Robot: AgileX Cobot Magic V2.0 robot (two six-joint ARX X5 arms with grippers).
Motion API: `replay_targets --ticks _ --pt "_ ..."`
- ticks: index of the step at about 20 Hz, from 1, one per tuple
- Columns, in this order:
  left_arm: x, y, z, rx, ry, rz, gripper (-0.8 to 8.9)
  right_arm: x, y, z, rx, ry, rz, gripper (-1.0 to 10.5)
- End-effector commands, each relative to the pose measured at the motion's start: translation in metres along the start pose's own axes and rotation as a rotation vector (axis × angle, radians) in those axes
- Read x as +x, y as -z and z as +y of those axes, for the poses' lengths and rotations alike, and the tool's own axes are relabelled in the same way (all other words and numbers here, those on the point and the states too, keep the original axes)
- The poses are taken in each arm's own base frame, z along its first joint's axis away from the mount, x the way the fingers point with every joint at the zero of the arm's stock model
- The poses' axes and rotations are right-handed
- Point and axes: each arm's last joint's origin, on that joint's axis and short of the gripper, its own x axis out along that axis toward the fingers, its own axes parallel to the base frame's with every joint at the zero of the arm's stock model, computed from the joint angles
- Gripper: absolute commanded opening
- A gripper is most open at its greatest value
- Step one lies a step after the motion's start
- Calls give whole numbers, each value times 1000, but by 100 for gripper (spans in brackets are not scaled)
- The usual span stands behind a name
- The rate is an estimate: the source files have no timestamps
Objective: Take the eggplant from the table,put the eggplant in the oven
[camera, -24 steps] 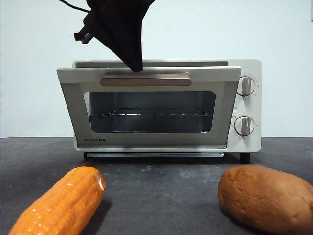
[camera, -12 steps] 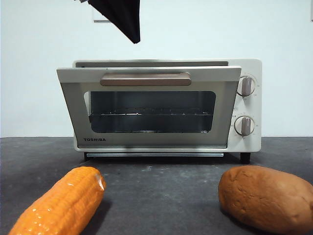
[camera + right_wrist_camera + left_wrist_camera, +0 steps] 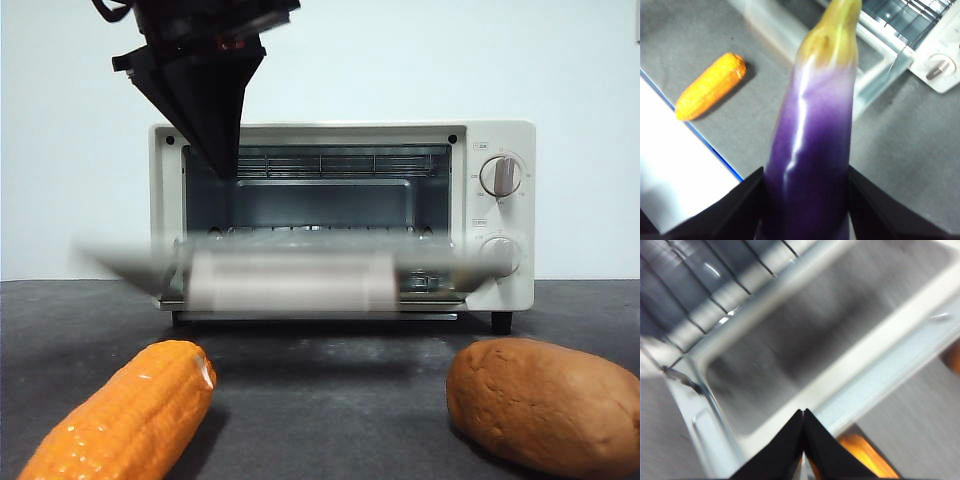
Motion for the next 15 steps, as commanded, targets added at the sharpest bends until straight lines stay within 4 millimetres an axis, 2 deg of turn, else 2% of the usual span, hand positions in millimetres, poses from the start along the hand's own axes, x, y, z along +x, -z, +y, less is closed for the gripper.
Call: replay_targets --ticks 1,6,10,12,15 --pt "-7 1 -10 19 26 8 6 -3 -8 4 -31 -51 -49 186" --pt "-40 9 -11 -10 30 -103 6 15 -18 9 -97 -57 -6 186" --pt "-63 26 3 -88 13 -264 6 39 -31 15 -160 -51 32 186" --pt "-65 43 10 -143 -1 -320 6 53 -38 18 -190 -50 42 186" --pt "-53 77 25 -249 -41 -369 6 78 -48 24 -236 -43 73 186"
